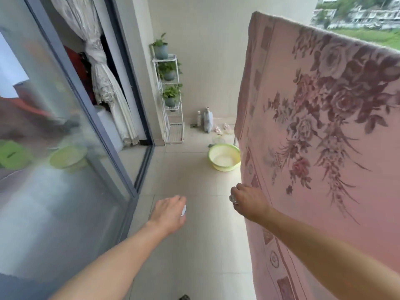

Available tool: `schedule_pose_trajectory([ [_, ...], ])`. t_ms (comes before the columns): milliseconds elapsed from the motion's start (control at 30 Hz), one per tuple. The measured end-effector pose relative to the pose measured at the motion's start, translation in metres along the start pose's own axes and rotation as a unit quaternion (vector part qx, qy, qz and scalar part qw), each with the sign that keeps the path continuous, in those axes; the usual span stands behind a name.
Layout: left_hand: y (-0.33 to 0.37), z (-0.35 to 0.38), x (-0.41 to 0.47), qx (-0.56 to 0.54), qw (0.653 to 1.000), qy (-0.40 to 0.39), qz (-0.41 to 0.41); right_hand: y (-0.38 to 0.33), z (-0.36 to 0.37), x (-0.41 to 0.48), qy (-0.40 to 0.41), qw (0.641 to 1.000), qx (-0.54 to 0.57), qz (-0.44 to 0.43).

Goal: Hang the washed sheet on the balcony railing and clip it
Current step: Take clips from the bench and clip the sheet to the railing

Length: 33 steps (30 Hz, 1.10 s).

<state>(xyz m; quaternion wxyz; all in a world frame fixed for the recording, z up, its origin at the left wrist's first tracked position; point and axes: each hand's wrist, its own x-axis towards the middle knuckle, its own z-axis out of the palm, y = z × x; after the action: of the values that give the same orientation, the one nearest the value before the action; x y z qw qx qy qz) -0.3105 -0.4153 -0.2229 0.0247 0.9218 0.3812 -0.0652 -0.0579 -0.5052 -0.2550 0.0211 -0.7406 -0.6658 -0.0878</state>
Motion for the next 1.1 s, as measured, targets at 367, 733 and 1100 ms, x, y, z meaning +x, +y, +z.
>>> schedule_pose_trajectory([
  [367, -0.14, -0.03, 0.234, 0.014, 1.0, 0.008, 0.016, 0.038, 0.061, 0.259, -0.019, 1.0, 0.006, 0.014],
  [733, -0.229, -0.084, 0.489, -0.001, 0.997, 0.022, 0.074, 0.104, 0.072, 0.465, -0.043, 0.991, 0.108, 0.072],
  [1100, -0.311, -0.137, 0.746, -0.051, 0.994, 0.059, 0.077, 0.213, 0.131, 0.726, -0.044, 0.987, 0.131, 0.083],
])
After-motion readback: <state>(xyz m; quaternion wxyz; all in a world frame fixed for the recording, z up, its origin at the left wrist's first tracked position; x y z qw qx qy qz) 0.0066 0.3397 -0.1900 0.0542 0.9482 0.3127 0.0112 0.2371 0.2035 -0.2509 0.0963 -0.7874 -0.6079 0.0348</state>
